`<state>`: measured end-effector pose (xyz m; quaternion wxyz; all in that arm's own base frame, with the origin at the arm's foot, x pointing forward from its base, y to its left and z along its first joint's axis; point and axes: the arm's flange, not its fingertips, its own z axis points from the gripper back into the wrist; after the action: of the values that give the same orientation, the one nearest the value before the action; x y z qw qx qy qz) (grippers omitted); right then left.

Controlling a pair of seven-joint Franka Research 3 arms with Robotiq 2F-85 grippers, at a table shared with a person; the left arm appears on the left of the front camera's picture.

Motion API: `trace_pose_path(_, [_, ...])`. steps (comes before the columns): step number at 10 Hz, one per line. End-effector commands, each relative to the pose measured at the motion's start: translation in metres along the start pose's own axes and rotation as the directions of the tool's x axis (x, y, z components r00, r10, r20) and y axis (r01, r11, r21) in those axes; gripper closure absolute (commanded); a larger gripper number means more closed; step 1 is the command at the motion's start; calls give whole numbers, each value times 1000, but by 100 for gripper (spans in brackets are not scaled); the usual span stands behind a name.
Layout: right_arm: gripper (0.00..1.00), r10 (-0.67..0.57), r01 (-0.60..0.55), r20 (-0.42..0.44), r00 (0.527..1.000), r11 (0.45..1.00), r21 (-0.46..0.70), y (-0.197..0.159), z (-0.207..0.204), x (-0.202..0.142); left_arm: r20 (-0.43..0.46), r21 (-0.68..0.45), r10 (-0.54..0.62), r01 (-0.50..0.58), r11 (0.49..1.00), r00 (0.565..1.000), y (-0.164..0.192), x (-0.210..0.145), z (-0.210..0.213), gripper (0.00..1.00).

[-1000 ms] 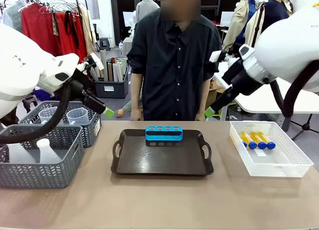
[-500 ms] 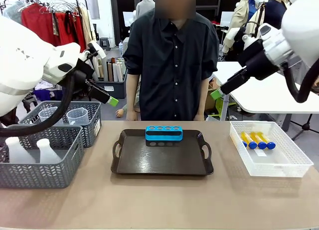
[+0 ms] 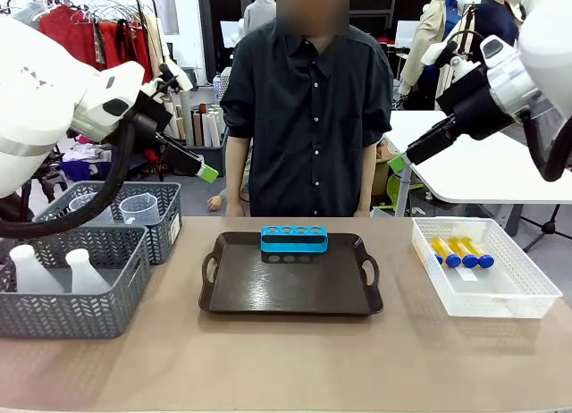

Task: Prepare the laboratory tools.
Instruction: Pick up one Large Measuring Cup and place it on the Handle tray.

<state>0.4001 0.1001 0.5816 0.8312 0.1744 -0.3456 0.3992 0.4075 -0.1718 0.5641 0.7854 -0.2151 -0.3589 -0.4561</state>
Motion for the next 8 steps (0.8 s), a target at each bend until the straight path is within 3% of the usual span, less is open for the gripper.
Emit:
trace_pose_path(1, [0,37,-37,-10,999,999,-38,-4,-4,-8,-5,-22,24,-24,999,1000,1,2,3,0])
trace_pose_path(3, [0,37,-41,-48,998,995,-96,-1,-10,-6,-19,-40,24,-25,999,1000,2,1,1,0])
trace_pose_path(4, [0,5,-5,-12,1000,1000,-13,-3,-2,-5,-17,-18,6,-6,1000,1000,-1,-1,0,0])
trace_pose_path(8, [0,5,-5,-12,1000,1000,-13,-3,-2,-5,-17,-18,6,-6,1000,1000,-1,-1,0,0])
